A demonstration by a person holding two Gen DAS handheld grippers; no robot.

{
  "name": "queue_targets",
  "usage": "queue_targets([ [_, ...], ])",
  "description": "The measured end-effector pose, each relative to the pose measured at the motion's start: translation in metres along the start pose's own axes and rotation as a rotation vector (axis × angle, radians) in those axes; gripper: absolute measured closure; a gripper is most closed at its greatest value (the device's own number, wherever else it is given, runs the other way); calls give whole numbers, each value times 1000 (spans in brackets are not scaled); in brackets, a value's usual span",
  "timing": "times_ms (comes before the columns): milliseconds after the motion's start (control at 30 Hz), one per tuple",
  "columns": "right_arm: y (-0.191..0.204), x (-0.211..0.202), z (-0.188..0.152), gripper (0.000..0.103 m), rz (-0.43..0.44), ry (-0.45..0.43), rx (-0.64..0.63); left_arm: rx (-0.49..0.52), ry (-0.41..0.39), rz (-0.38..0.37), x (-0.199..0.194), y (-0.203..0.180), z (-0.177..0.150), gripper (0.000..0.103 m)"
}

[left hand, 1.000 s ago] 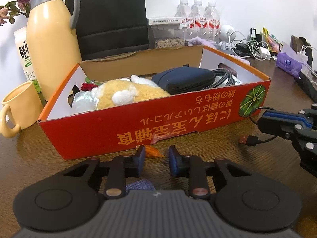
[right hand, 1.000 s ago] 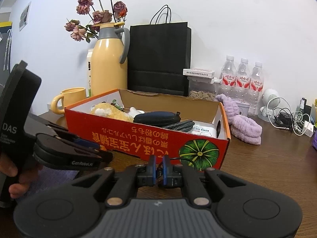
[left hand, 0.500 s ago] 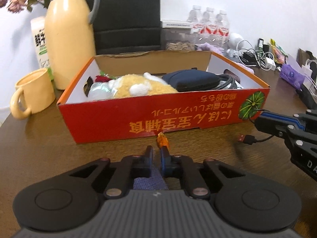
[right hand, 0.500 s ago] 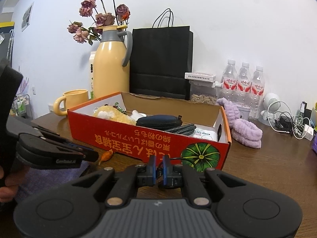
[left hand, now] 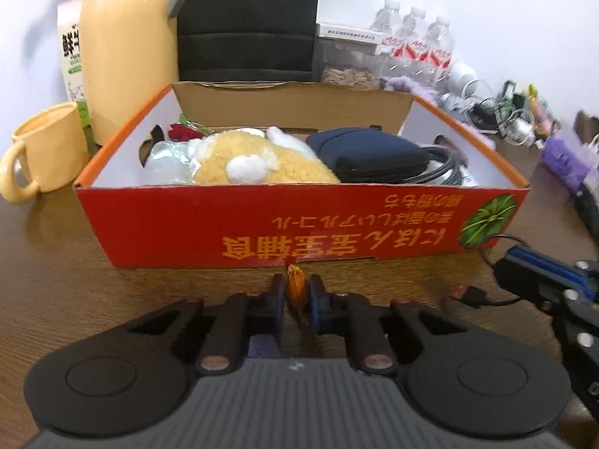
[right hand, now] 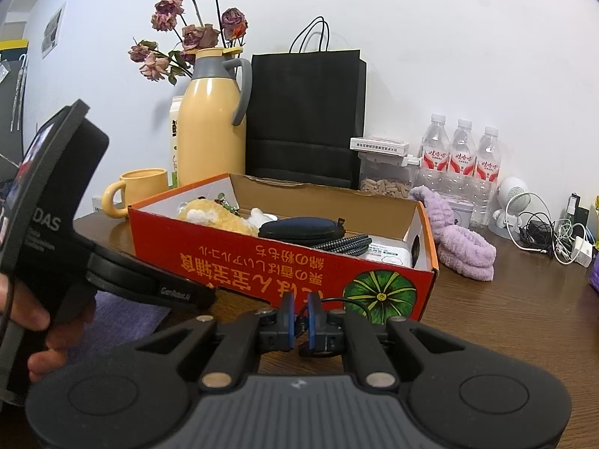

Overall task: Organize objects
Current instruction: 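Carry the orange item and the black cable over the box with both grippers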

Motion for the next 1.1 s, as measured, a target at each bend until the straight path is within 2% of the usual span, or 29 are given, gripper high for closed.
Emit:
queue_targets([
  [267,-3,-8,3,97,-4,-49,18,31,-144,-33,-46,-11,0,90],
  [433,-7,-20,22,99,4,-139,50,32,-231,-64,-71,-18,21,90],
  [600,-12,-14,44,100,-12,-182,51,20,-279,-65,-74,-18,46,90],
  [667,-18,-9,44,99,1,-145,56,6,-285,-73,-72,-15,45,90],
  [767,-24,0,28,90,42,-43,50,-2,-249,-72,-66,-8,39,90],
  [933,-14,15,-7,86,80,150,-56,9,-221,-74,-69,2,26,90],
  [1000,-13,25,-17,81,66,214,-71,11,-220,-73,-72,5,21,90],
  [1067,-13,27,-18,83,72,221,-59,12,-223,-73,-75,6,19,90],
  [1100,-13,28,-18,91,89,229,-53,13,-225,-74,-76,6,19,90],
])
Point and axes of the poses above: each gripper's, at about its wrist camera, not at the fingertips, and x roughly the way its jaws point, y to its left, z to its top, the point moved 2 cm from there along x, roughly the way its jaws point, and after that the axes turned 9 degrees about -z, right-handed, at the moved point
